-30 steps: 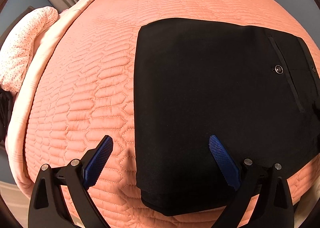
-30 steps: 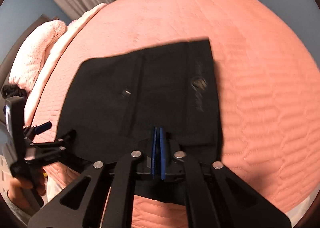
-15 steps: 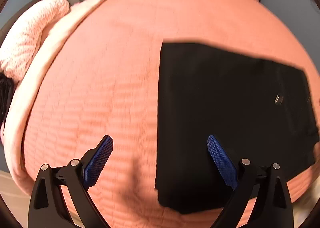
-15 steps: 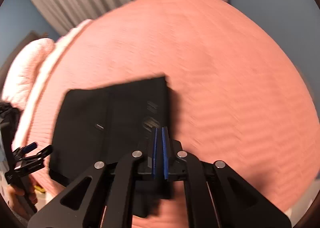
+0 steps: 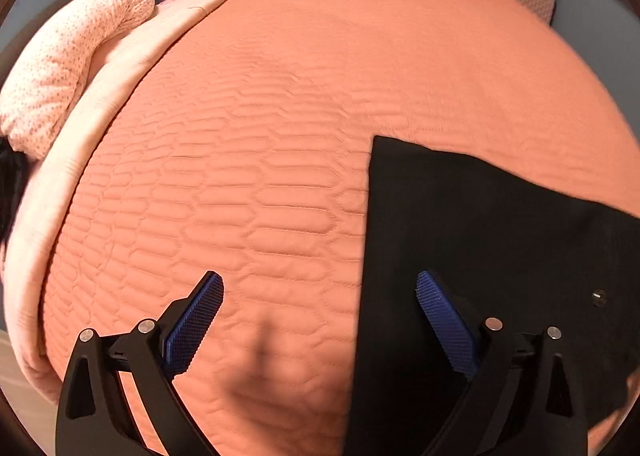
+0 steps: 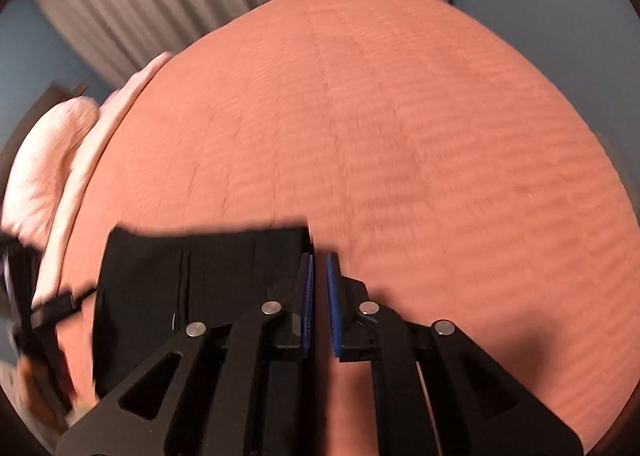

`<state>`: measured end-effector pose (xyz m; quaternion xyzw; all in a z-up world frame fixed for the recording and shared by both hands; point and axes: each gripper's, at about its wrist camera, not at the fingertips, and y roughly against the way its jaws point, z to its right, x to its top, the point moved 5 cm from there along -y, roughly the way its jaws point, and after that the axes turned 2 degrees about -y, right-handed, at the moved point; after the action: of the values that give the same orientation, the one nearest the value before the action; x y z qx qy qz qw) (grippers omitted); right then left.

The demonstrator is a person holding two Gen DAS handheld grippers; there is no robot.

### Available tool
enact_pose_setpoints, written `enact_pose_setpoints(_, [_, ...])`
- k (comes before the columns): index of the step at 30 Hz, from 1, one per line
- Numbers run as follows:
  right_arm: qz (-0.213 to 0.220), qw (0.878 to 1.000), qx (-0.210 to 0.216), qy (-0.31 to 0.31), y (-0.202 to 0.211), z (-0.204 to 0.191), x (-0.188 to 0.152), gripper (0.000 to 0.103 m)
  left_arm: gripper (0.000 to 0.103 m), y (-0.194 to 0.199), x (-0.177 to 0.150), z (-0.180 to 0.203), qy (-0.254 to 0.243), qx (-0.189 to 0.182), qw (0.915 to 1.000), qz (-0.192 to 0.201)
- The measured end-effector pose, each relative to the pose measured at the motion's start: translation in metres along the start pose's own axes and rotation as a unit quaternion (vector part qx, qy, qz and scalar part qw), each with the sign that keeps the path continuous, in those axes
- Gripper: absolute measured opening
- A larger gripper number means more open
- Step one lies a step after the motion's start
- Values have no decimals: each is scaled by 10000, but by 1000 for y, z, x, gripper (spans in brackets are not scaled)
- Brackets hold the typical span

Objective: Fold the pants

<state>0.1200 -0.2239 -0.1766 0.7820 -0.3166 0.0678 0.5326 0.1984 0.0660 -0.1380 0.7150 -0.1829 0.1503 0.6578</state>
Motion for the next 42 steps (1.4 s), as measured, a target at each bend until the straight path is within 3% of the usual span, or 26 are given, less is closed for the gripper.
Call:
enact_pose_setpoints(3, [-418,9975,487,-298,7,17,-26,10,96,5,-16,-9,338,-898,9951,-219])
enact_pose_setpoints(5, [-645,9948,715,-337,1,18,-43,11,96,-1,-28,-6,558,-1571,9848,-494])
enact_pose_setpoints(6, [-689,9942,748,-342,-3,17,-46,14,96,-4,-33,-1,609,-1722,9814,-598])
enact_pose_setpoints(7, [-709,9940,749,-359,-2,16,-49,20,96,-7,-40,6,600,-1887,9778,-688])
enact_pose_setpoints(9, [-684,9940,747,-405,7,14,-54,50,96,-14,-45,15,465,-1905,9773,-801])
enact_pose_setpoints(11, [-442,9951,760,-450,19,10,-48,67,96,-18,-50,26,339,-1865,9774,-941])
enact_pose_setpoints(13, [-267,9953,815,-453,30,6,-43,67,96,-10,-50,32,240,-1656,9824,-824])
enact_pose_setpoints(16, [-284,9922,1201,164,34,-48,-38,67,96,7,-47,44,-25,-1351,9896,-490])
enact_pose_setpoints(18, [-499,9882,1317,596,20,-85,-38,67,96,8,-51,62,-372,-1214,9906,-507])
enact_pose_setpoints(20, [-568,9810,1507,1079,-5,-129,-35,66,97,2,-61,75,-767,-673,9934,-520])
enact_pose_setpoints(22, [-694,9758,1586,1333,-31,-166,-23,65,97,5,-65,76,-788,-541,9948,-349])
enact_pose_setpoints(23, [-809,9706,1775,1413,-47,-187,-15,65,97,6,-66,74,-727,-574,9950,-379])
enact_pose_setpoints(25, [-1088,9634,1845,1613,-81,-211,-4,60,98,2,-72,59,-89,-879,9939,-654])
enact_pose_setpoints(26, [-1254,9635,1371,1928,-108,-216,4,57,98,-1,-73,52,89,-1036,9917,-761])
enact_pose_setpoints(27, [-1138,9662,1010,2081,-119,-215,11,53,98,-4,-74,46,245,-1172,9892,-848])
enact_pose_setpoints(29, [-881,9804,686,1623,-120,-201,39,52,98,-8,-76,39,448,-1414,9846,-920])
enact_pose_setpoints(31, [-777,9833,1170,1162,-104,-205,49,54,98,-6,-76,41,319,-1390,9860,-862])
enact_pose_setpoints(33, [-1065,9667,1585,1701,-99,-240,30,54,98,-3,-77,40,277,-1324,9877,-781])
enact_pose_setpoints(34, [-1303,9515,1601,2281,-109,-262,13,54,98,-2,-76,42,283,-1315,9881,-749])
enact_pose_setpoints(35, [-1454,9457,1483,2500,-124,-270,7,52,98,6,-87,53,294,-1315,9883,-709])
enact_pose_setpoints(37, [-1664,9495,1124,2412,-157,-265,13,52,98,9,-92,55,292,-1339,9882,-680])
enact_pose_setpoints(38, [-1553,9606,811,2157,-171,-256,28,48,98,11,-99,38,286,-1363,9880,-674])
enact_pose_setpoints(39, [-1406,9691,487,1969,-173,-251,40,52,98,15,-101,39,309,-1381,9876,-681])
enact_pose_setpoints(40, [-1316,9738,627,1744,-169,-253,47,52,98,18,-103,36,322,-1395,9874,-680])
enact_pose_setpoints(42, [-1444,9631,1448,1748,-152,-279,39,52,98,21,-106,34,294,-1393,9877,-641])
